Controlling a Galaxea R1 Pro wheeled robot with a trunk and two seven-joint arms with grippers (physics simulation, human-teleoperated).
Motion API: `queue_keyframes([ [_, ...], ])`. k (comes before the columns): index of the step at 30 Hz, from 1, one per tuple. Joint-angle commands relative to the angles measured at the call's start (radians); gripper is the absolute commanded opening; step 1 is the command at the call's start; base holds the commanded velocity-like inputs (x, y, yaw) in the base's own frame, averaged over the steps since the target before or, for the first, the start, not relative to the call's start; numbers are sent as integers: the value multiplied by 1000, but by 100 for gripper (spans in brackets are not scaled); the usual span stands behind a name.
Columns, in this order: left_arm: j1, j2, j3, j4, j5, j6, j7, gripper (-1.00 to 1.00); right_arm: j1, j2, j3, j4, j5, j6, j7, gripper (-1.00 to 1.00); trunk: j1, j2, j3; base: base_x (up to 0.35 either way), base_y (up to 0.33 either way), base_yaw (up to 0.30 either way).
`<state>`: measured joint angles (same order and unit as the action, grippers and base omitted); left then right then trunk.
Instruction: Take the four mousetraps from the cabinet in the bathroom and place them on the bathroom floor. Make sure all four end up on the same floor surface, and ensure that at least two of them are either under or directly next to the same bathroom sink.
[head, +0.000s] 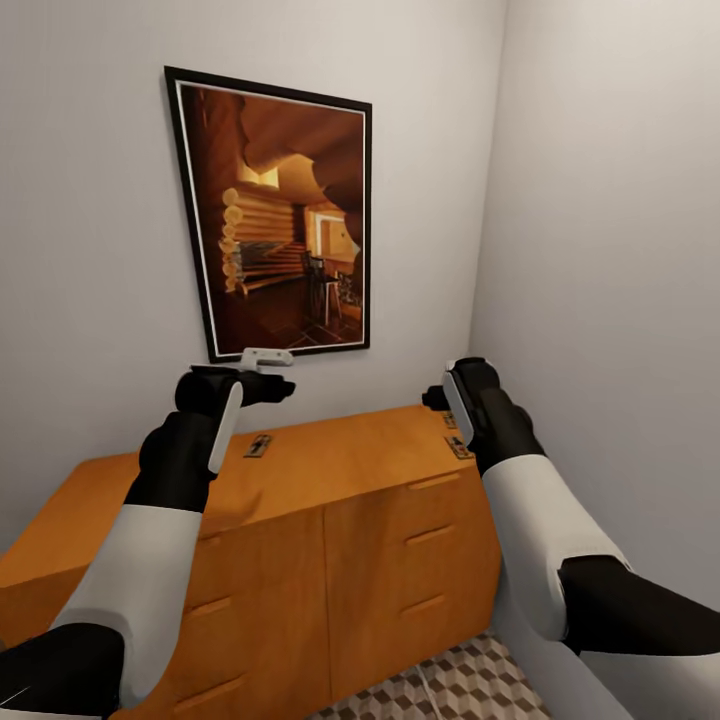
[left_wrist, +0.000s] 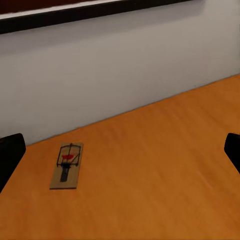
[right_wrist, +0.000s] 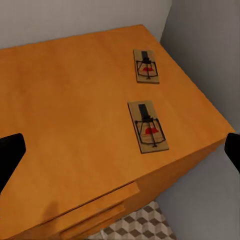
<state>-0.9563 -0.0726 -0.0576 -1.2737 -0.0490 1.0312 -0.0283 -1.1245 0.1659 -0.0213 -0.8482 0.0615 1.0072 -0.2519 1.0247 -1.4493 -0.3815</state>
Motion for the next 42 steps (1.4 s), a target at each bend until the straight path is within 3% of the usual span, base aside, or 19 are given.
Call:
queue_keyframes([
  [1,-1,0,0,2,-5,4,-3,100,-2,2,4,0,9,6,3,100,0,-1,-1,122,0,0],
  [13,-1,-1,-1,12,-3,4,-4,100,-6,7,119,8,17,11,8,100,0,-1,-1,44,0,0],
  [42,-1,-5,-1,46,-1,4,-5,100,-6,7,135,20,13,9,10,100,0,-1,-1,2,0,0],
])
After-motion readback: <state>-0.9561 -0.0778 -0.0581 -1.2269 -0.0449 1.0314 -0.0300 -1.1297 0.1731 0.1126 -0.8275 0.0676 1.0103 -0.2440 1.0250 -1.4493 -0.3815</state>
